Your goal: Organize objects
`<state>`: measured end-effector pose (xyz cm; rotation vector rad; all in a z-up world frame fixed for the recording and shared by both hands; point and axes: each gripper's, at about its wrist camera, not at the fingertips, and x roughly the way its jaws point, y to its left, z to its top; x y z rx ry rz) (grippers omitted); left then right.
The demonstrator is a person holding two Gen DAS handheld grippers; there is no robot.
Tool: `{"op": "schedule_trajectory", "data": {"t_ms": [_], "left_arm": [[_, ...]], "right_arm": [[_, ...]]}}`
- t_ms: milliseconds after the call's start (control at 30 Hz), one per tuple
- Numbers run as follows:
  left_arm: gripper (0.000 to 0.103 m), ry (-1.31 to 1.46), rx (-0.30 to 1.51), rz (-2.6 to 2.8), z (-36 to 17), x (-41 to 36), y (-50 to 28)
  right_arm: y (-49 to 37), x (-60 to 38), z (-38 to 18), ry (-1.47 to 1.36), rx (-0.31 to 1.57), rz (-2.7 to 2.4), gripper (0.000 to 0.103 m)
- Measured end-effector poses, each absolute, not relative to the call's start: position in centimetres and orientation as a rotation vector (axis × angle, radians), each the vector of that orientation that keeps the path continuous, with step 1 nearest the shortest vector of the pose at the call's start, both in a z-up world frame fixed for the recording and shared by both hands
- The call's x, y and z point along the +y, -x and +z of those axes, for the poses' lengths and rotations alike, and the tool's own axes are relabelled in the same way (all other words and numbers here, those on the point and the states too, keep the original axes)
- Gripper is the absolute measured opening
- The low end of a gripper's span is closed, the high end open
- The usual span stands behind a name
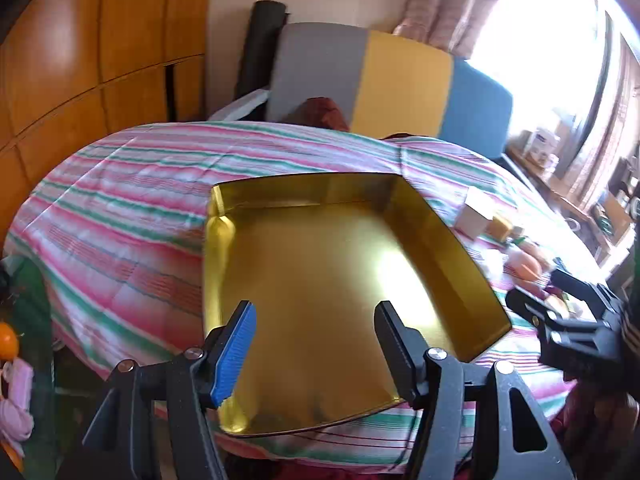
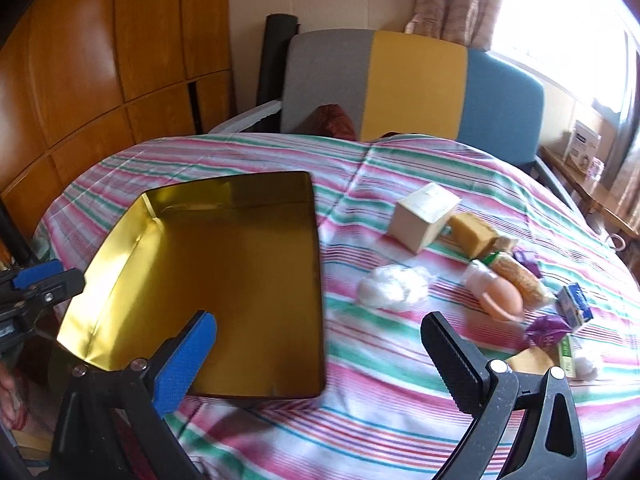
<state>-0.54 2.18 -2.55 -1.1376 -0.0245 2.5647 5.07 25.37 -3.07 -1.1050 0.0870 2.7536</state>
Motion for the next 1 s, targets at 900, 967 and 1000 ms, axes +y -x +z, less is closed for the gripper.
{"op": "schedule_trajectory", "data": {"t_ms": [900, 967, 1000], "left_arm": [[0.083, 0.999, 0.292, 2.349, 2.1, 13.4, 3.9], [0.083, 0.991, 0.329, 2.313, 2.3, 15.0, 4.5], [0.083, 0.993, 0.342, 2.289, 2.3, 15.9, 4.9]], "right_arm": [[-11.1, 51.0, -2.2, 0.886, 0.391, 2.338, 0.103], [-11.6, 52.4, -2.6, 0.878, 0.483, 2.325, 0.103], [-11.6, 52.5, -2.7, 0.870, 0.511, 2.328, 0.103]]}}
